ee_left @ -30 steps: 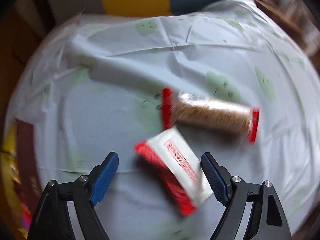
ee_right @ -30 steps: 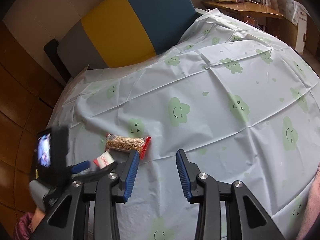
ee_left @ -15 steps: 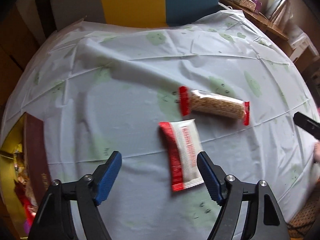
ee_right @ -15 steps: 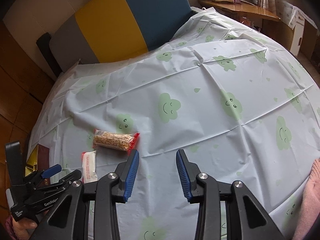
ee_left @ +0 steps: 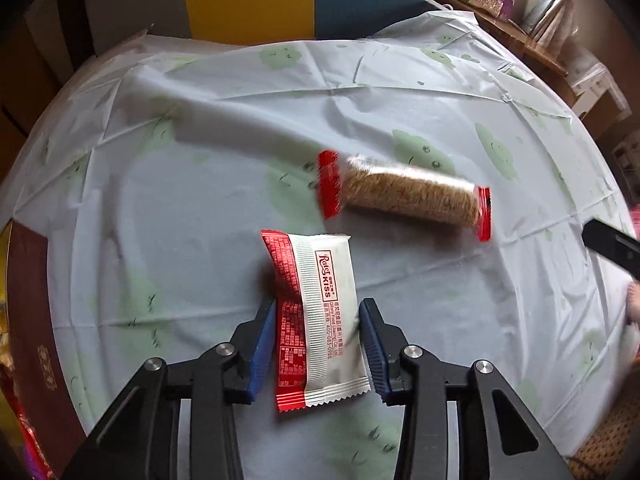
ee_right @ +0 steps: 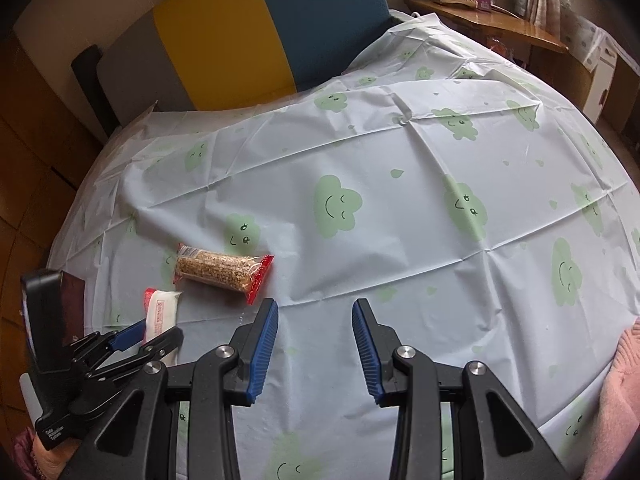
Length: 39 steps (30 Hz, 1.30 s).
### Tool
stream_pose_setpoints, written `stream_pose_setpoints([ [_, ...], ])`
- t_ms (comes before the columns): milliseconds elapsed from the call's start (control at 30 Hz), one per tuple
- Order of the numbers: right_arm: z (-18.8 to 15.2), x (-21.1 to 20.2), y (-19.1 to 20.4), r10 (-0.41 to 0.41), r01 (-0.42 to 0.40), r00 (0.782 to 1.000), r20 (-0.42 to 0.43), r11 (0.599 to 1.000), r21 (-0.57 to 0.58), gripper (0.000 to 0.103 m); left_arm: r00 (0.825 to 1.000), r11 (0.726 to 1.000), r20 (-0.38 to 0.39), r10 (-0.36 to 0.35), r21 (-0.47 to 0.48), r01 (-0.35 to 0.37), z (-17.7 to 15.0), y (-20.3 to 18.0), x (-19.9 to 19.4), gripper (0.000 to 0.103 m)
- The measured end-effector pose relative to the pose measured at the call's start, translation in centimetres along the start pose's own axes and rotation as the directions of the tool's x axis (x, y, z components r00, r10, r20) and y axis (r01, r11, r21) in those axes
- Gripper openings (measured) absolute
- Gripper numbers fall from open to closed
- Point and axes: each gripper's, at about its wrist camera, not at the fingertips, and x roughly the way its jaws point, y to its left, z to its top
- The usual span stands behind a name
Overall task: Organize snacks
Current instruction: 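Grasp the white-and-red cracker pack with the left gripper, then lift the cracker pack with the left gripper while the right grasps the clear sesame bar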
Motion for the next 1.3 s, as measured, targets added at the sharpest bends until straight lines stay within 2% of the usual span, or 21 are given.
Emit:
stream_pose_setpoints([
  [133, -0.2, 0.4, 0.6, -0.008, 0.007, 1.000, -0.010, 0.999, -0.036, 0.039, 0.999, 0.999, 0.024, 0.042, 0.014, -0.042, -3.1, 2.0, -1.6, 0.038],
  [200, -0.4, 0.7, 1.1, 0.000, -0.001, 1.000, -0.021, 0.998, -0.061, 0.039, 0.997, 1.000, 0.072, 0.011, 0.009, -0.012, -5.2, 3.5, -2.4, 0.038],
  [400, -1.8, 2.1, 4.3, 0.051, -0.070, 0.994, -0.097, 0.975, -0.210, 0.039, 0.981, 1.000, 0.196, 0.004, 0.011, -0.007, -9.4, 5.8, -3.6, 0.039],
  [500, -3.0, 2.4, 6.7, 0.043, -0.076, 0.993, -0.106, 0.941, -0.329, 0.039, 0.974, 1.000, 0.225, -0.018, 0.014, 0.015, -10.2, 6.2, -3.9, 0.039],
  [600, -3.5, 2.4, 8.5, 0.059, -0.101, 0.991, -0.118, 0.915, -0.391, 0.039, 0.972, 0.999, 0.232, -0.038, 0.002, 0.039, -10.2, 6.8, -3.8, 0.039],
  [767, -2.3, 3.1, 12.2, 0.028, -0.078, 0.995, -0.098, 0.827, -0.557, 0.039, 0.966, 0.999, 0.253, -0.051, 0.006, 0.051, -10.7, 6.8, -3.8, 0.039],
  [967, 0.0, 7.4, 14.6, -0.095, -0.004, 0.990, -0.107, 0.729, -0.685, 0.039, 0.961, 0.997, 0.267, -0.070, 0.003, 0.072, -10.9, 7.2, -3.9, 0.039],
  [1033, 0.6, 9.0, 15.1, -0.127, -0.006, 0.983, -0.132, 0.700, -0.714, 0.040, 0.960, 0.997, 0.272, -0.071, 0.004, 0.073, -11.1, 7.2, -3.9, 0.039],
  [1067, 0.7, 9.1, 15.3, -0.140, 0.019, 0.985, -0.104, 0.681, -0.732, 0.046, 0.959, 0.997, 0.275, -0.073, 0.004, 0.074, -11.1, 7.3, -3.9, 0.039],
  [1100, 1.0, 9.1, 15.5, -0.142, 0.033, 0.986, -0.082, 0.662, -0.748, 0.046, 0.958, 0.997, 0.278, -0.074, 0.003, 0.077, -11.2, 7.4, -3.9, 0.039],
  [1300, 2.8, 11.1, 15.2, -0.165, 0.030, 0.980, -0.108, 0.669, -0.743, 0.046, 0.954, 0.997, 0.293, -0.070, -0.007, 0.075, -11.5, 7.1, -4.0, 0.039],
])
